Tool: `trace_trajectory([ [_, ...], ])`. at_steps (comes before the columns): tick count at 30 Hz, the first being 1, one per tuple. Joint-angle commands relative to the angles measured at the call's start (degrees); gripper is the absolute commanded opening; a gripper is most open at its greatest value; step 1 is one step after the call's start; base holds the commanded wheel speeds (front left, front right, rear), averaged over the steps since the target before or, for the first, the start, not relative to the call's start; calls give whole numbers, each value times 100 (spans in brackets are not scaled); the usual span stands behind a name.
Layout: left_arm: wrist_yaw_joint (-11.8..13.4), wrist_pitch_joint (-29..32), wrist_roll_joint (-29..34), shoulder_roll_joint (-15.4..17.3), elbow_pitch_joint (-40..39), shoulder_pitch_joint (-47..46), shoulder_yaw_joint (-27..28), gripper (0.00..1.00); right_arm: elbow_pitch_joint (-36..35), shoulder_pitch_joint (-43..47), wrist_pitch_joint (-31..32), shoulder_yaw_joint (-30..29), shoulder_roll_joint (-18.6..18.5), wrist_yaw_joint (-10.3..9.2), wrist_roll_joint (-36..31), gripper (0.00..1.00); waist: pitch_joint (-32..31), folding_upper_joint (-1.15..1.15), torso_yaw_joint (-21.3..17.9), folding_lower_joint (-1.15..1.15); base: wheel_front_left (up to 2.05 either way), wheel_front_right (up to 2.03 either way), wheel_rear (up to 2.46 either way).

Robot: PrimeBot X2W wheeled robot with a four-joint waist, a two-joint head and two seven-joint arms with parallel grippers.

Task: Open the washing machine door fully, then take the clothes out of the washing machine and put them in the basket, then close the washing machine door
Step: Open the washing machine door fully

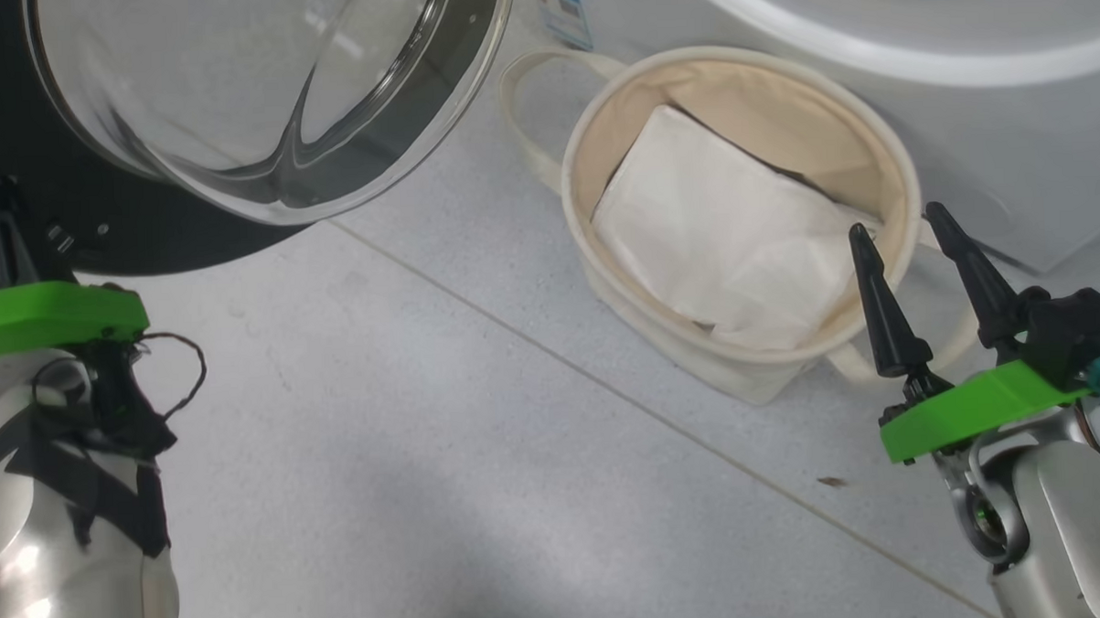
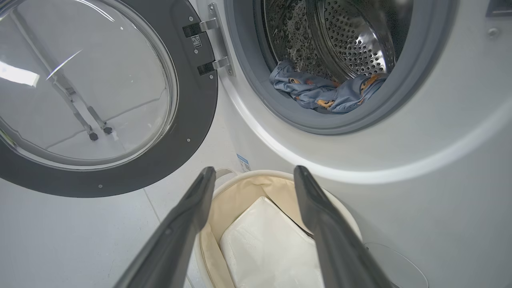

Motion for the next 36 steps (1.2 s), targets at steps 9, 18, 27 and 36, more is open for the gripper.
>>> trace_trajectory([
  [9,-304,-27,504,291,378,88,322,100,168,191,-267,193,242,43,84,100,-822,0,-365,0,0,0,0],
  [18,-377,-27,1015,451,117,858,102,100,785,414,-561,318,538,43,289,100,-1861,0,-883,0,0,0,0],
  [27,-467,95,1004,542,-694,1879,-248,100,1095,564,-673,444,773,43,423,100,-2402,0,-1644,0,0,0,0],
  [36,-487,349,385,851,-2252,2900,-931,100,1139,529,-691,532,879,43,470,100,-2514,0,-2622,0,0,0,0],
])
